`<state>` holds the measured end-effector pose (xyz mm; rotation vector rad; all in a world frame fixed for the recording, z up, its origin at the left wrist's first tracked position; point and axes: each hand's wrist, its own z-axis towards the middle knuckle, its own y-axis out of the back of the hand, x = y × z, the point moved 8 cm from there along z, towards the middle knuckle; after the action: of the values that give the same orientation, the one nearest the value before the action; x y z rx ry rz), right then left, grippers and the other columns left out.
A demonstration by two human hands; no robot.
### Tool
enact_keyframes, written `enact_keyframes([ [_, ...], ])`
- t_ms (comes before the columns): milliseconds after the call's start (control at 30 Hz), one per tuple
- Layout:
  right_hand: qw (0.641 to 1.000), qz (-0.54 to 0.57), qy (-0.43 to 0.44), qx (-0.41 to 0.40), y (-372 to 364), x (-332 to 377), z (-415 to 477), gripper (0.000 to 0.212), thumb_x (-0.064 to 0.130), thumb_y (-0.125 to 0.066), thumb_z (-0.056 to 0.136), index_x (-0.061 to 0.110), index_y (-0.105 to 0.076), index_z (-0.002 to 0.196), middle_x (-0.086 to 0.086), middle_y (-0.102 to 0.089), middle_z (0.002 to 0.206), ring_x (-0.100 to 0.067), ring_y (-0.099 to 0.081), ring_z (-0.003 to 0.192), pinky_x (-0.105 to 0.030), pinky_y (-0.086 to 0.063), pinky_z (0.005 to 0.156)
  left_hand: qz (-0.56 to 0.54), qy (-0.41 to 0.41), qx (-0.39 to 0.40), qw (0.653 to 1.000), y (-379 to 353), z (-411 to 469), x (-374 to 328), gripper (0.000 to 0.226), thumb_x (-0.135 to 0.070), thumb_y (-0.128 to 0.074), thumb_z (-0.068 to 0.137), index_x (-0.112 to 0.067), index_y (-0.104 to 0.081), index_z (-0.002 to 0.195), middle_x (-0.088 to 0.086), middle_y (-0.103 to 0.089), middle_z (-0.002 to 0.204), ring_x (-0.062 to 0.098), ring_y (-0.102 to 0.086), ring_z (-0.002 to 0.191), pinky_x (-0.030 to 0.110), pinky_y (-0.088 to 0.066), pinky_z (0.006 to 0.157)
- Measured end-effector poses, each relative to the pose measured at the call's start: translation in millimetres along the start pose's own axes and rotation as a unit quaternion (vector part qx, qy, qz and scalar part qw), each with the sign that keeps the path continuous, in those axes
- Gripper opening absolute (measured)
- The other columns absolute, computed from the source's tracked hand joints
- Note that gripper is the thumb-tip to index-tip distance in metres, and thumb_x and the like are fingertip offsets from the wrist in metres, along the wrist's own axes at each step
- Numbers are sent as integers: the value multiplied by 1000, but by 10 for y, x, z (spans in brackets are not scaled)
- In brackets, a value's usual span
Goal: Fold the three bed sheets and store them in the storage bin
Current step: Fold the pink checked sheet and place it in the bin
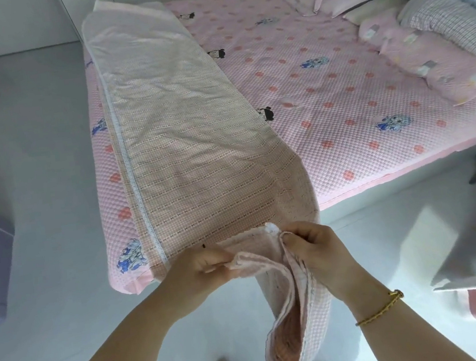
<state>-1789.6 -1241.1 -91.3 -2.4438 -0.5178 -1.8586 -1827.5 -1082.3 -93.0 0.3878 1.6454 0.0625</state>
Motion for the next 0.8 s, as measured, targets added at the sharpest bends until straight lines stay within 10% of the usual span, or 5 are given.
enact_keyframes([
  [167,995,-19,29,96,-293,69,-30,45,-3,-52,87,27,-69,58,-10,-50,64,-17,-40,60,-22,-32,53,147,-93,-48,983,7,109,-142,21,-56,-54,65,-46,-67,78,-41,-42,113,-24,-25,114,0,-25,92],
  [300,994,-33,36,97,-301,109,-76,39,-5,-50,87,22,-71,67,-10,-52,66,-15,-41,60,-15,-34,52,29,-38,15,999,-132,112,-109,31,-56,-57,56,-33,-70,72,-20,-67,72,-8,-60,75,5,-44,64],
  [533,977,-172,80,-101,654,67,-187,28,-7,-56,83,18,-67,82,42,-58,63,22,-54,70,3,-37,64,-66,63,-225,970,640,-124,333,19,-22,-73,57,-38,-66,65,-2,-50,59,7,-45,54,22,-37,58],
  [633,957,-242,59,-151,1129,-200,-366,18,-1,-58,82,12,-69,87,31,-61,61,25,-51,67,5,-35,62,-61,104,-273,955,1049,-453,703,42,4,-70,68,-31,-64,90,7,-45,74,12,-45,63,14,-40,56],
  [800,938,-313,12,-151,1541,-578,-605,20,9,-56,81,17,-73,87,12,-67,80,28,-48,65,4,-34,62,-23,219,-219,951,1438,-1302,1640,40,-29,-79,62,-5,-68,93,25,-67,99,39,-65,92,37,-54,82],
])
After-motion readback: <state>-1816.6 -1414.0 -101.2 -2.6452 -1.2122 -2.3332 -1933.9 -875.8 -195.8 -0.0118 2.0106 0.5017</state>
